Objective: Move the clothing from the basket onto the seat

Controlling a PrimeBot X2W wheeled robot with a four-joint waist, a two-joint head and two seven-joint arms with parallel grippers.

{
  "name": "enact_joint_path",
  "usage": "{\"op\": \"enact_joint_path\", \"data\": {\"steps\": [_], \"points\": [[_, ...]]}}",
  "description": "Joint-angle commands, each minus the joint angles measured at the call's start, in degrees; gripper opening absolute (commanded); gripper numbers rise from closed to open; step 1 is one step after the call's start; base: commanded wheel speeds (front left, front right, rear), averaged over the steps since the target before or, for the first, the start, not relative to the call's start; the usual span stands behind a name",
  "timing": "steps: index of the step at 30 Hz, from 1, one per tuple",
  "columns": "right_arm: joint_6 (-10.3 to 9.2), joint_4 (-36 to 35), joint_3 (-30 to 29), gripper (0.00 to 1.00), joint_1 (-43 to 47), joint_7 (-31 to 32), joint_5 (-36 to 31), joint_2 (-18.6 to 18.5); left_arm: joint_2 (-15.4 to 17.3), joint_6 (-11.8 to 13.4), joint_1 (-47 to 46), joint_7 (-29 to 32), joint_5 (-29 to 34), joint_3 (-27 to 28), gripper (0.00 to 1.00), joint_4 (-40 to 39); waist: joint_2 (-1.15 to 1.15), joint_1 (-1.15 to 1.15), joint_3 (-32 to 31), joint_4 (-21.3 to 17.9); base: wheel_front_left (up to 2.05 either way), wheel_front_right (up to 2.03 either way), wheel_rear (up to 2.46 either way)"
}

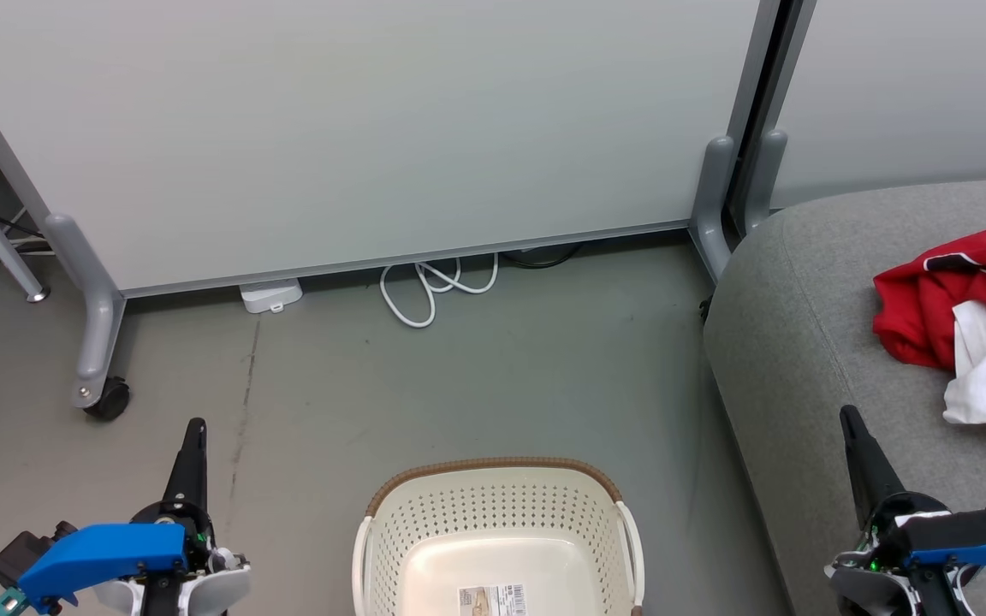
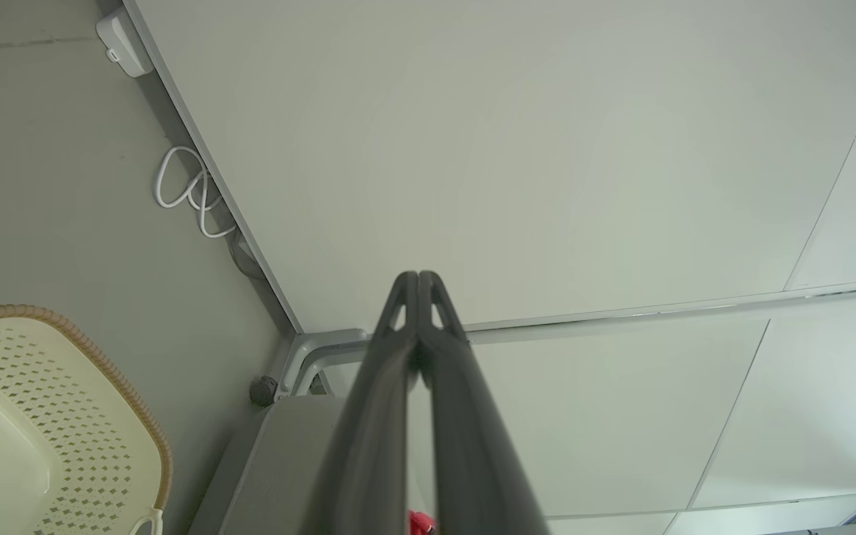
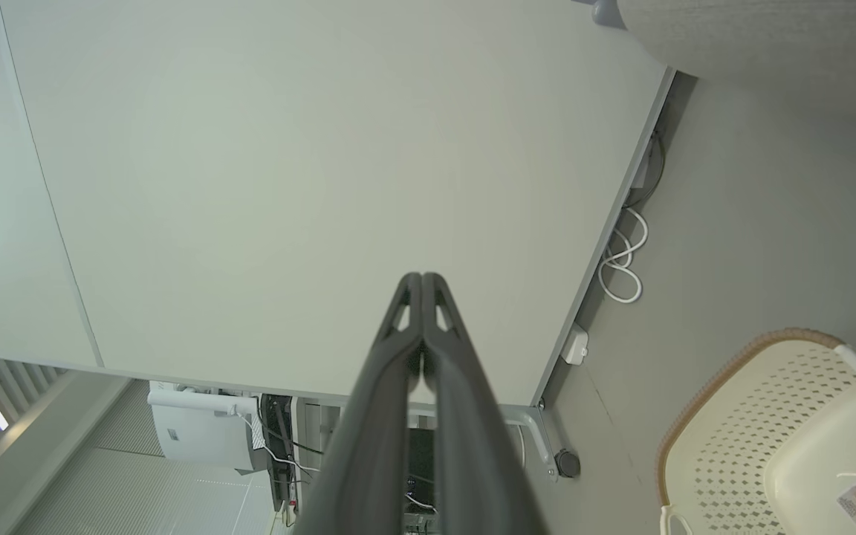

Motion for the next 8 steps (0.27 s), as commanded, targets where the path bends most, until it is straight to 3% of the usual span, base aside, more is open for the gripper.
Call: {"op": "enact_joint_path", "data": {"steps": [1, 8], "points": [[0.02, -0.4, -0.1, 0.0, -0.7, 0.1, 0.8, -0.4, 0.0, -0.1, -0.9, 0.2, -0.8, 0.4, 0.0, -0.5, 0.0, 0.0, 0.0, 0.0, 0.0, 0.0, 0.0], [0.02, -0.5, -0.2, 0.0, -1.0, 0.7, 3.8, -0.4, 0.0, -0.1, -1.2, 1.0, -3.4, 0.9, 0.0, -1.0, 0.0, 0.0, 0.1, -0.1, 0.0, 0.0, 0.0]]}}
